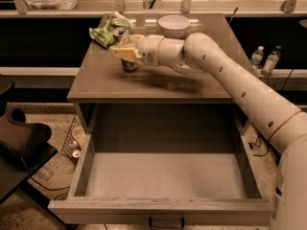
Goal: Place redbull can into top drawer
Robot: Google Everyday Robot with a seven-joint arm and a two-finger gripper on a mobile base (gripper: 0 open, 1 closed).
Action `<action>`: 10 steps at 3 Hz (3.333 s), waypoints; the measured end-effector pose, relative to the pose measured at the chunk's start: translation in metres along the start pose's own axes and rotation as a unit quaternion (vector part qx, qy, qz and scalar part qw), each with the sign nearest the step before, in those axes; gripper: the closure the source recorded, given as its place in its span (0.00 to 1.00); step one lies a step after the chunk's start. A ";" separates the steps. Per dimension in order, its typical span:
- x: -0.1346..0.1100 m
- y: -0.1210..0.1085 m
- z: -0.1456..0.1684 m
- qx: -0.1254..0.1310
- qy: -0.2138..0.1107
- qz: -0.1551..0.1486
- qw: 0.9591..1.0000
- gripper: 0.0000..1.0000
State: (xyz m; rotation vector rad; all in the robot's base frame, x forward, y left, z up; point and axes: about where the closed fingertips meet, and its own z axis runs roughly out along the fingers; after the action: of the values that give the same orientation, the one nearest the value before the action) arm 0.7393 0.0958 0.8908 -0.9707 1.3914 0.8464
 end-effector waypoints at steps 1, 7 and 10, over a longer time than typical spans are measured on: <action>0.000 0.002 0.003 -0.002 0.000 0.000 1.000 0.83; -0.035 0.117 -0.181 -0.013 -0.012 -0.039 0.999 1.00; 0.048 0.157 -0.251 -0.072 -0.009 -0.003 0.997 1.00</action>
Offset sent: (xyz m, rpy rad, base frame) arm 0.0021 0.0009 0.0310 -0.0207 -0.0315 0.0054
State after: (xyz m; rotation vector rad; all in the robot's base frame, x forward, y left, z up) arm 0.4972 -0.0765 0.8486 -1.0735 1.3264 0.9583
